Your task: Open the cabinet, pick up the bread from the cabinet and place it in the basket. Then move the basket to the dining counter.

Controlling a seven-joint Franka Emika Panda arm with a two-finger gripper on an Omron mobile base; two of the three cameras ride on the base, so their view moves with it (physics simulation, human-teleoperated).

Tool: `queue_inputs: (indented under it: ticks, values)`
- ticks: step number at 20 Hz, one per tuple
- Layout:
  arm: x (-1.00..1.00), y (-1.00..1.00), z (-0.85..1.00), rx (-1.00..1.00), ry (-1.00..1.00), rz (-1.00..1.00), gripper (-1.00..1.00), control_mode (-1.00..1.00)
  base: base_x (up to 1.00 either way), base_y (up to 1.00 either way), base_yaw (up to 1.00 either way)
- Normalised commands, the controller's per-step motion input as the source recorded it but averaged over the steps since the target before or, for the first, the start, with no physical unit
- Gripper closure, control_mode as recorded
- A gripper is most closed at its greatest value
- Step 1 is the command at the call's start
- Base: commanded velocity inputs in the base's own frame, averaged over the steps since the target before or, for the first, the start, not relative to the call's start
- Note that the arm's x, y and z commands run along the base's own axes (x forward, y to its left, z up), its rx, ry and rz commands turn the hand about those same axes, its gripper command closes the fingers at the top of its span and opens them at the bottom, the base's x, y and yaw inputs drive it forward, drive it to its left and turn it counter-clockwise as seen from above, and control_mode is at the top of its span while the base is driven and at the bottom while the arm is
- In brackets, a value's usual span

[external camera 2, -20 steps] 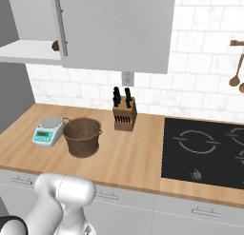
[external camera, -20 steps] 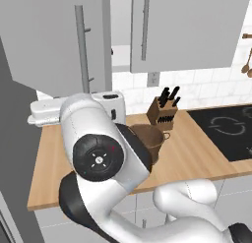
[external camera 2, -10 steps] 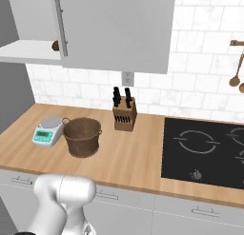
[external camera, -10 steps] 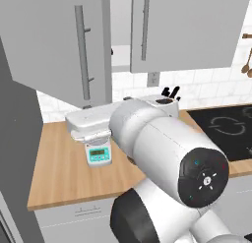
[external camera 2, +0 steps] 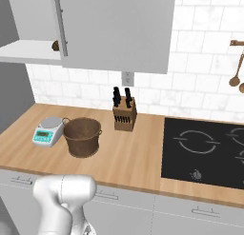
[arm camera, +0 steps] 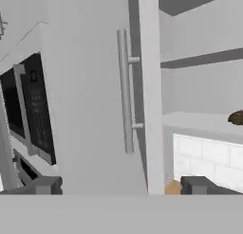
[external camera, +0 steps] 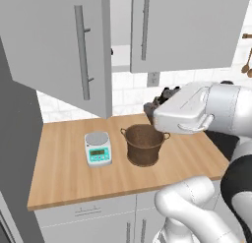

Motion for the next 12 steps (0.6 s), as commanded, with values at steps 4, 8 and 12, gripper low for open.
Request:
queue_inputs:
  ticks: [4,8,12]
  values:
    - [0.41,-0.36,0.0,0.12,0.0,0.51,-1.0,-1.0,0.0,0.0,0.0]
    - [0.77,-0.01,0.0,0.08,0.0,0.41,-1.0,-1.0,0.0,0.0,0.0]
    - [0.88,0.0,0.0,0.08,0.0,0.42,-1.0,-1.0,0.0,0.0,0.0]
